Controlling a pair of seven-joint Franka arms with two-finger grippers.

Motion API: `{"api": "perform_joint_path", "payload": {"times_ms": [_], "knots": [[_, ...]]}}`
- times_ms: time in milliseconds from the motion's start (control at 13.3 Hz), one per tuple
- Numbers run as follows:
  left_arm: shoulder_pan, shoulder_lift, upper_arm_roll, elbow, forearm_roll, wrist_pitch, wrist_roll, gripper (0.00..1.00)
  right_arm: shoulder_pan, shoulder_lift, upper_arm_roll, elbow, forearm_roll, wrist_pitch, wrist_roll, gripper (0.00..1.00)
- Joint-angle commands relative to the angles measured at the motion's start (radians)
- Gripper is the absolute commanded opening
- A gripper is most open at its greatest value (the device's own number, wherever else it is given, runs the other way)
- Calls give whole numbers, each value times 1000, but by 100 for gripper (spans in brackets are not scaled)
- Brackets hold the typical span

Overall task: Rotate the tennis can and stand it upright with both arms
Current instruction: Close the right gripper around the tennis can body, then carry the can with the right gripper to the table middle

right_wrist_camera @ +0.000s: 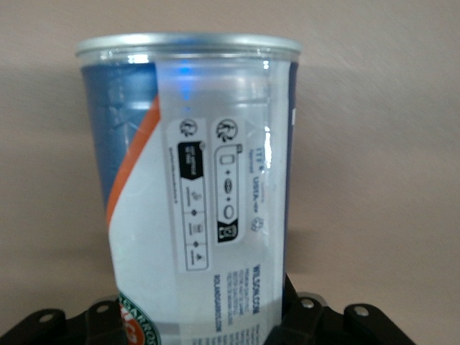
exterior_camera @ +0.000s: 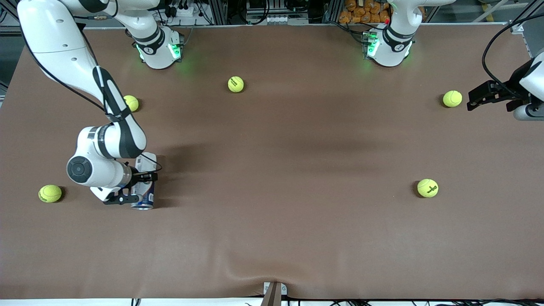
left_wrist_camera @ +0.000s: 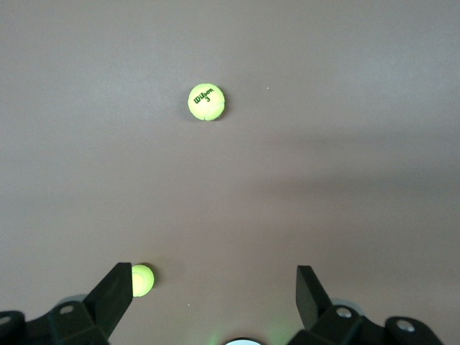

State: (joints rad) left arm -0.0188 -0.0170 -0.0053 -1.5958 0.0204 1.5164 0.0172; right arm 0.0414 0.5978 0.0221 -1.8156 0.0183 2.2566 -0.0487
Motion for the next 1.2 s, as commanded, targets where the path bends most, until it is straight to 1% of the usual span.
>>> {"api": "perform_joint_path", "payload": {"times_ms": [0, 150, 300, 375, 600, 750, 825, 1050, 1125], "knots": [[10, 9, -4, 20, 10, -12, 24, 100, 64, -44, -1, 73, -1, -140, 0, 68], [10, 8, -4, 20, 9, -12, 23, 100, 113, -44, -1, 177, -6, -273, -3, 68], [13, 9, -4, 20, 9, -12, 24, 100, 190, -42, -1, 246, -29, -354, -8, 69], [16, 9, -4, 20, 9, -12, 24, 100, 237, -42, 1, 262, -53, -367, -8, 69], [16, 9, -4, 20, 7, -10, 24, 100, 406, -41, 2, 280, -139, -367, -69, 69], [16, 9, -4, 20, 7, -12, 24, 100, 500, -15, 2, 292, -158, -347, -112, 69], [19, 9, -4, 20, 7, -12, 24, 100, 541, 2, 2, 309, -156, -316, -141, 70], [31, 11, -4, 19, 7, -12, 26, 100, 650, 45, 2, 311, -187, -204, -293, 70], [31, 11, -4, 19, 7, -12, 26, 100, 676, 56, 2, 311, -193, -194, -351, 70]]}}
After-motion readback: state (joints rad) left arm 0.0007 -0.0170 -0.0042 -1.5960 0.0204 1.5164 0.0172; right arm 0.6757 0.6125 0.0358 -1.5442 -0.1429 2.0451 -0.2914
